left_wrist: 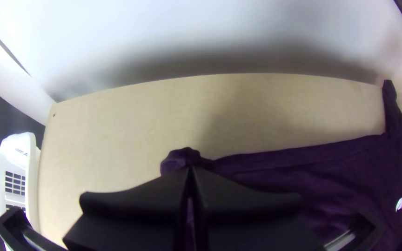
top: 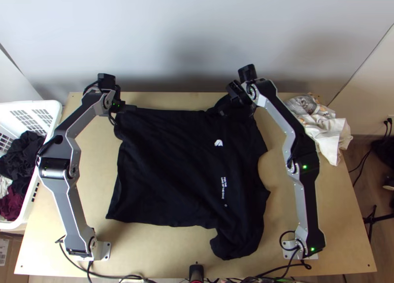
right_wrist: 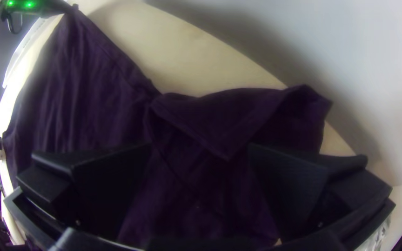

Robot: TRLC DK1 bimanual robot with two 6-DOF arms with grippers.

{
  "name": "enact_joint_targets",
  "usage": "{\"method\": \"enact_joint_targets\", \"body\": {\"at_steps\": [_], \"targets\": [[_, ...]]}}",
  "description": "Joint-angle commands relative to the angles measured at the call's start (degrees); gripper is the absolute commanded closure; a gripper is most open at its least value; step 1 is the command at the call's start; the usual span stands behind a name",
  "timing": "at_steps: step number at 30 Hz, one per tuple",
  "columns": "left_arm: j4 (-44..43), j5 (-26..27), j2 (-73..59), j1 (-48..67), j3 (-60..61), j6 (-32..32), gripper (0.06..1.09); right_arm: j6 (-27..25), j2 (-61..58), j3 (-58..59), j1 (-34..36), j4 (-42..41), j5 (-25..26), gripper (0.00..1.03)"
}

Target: Fold the t-shirt

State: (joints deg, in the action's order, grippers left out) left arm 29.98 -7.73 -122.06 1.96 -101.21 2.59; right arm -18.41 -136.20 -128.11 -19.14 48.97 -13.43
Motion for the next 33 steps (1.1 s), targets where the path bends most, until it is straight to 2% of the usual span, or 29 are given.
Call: {"method": "enact_joint_targets", "body": {"at_steps": [1, 17, 21, 24, 27, 28, 31, 33], "targets": [[0.08, 0.08, 0.42, -0.02, 0.57, 0.05, 1.05, 0.66, -2.75, -2.14, -0.55, 0.25, 0.16, 0.07], [0.08, 0.43, 1.56, -0.02, 1.45, 0.22, 1.05, 1.63, -5.39, -3.37, 0.42, 0.25, 0.25, 0.07], [0.17, 0.52, 1.65, -0.02, 1.54, 0.22, 1.05, 1.01, -6.01, -4.07, 0.24, 0.25, 0.25, 0.16], [0.26, 0.7, 1.74, -0.02, 1.54, 0.22, 1.05, -0.22, -6.09, -4.07, -0.2, 0.42, 0.07, 0.31], [0.26, 0.7, 1.83, -0.02, 1.54, 0.22, 1.05, -1.01, -6.27, -4.07, -0.46, 1.04, -1.6, 0.53], [0.26, 0.7, 1.83, -0.02, 1.54, 0.31, 1.05, -1.1, -6.27, -4.07, -0.55, 1.13, -2.04, 0.61], [0.35, 0.78, 1.91, -0.02, 1.63, 0.22, 1.05, -1.54, -6.09, -4.25, -0.38, 1.22, -2.39, 0.97], [0.35, 0.78, 2.09, 0.07, 1.89, 0.13, 1.05, -1.36, -5.83, -4.34, -0.2, 1.22, -2.39, 1.0]]}}
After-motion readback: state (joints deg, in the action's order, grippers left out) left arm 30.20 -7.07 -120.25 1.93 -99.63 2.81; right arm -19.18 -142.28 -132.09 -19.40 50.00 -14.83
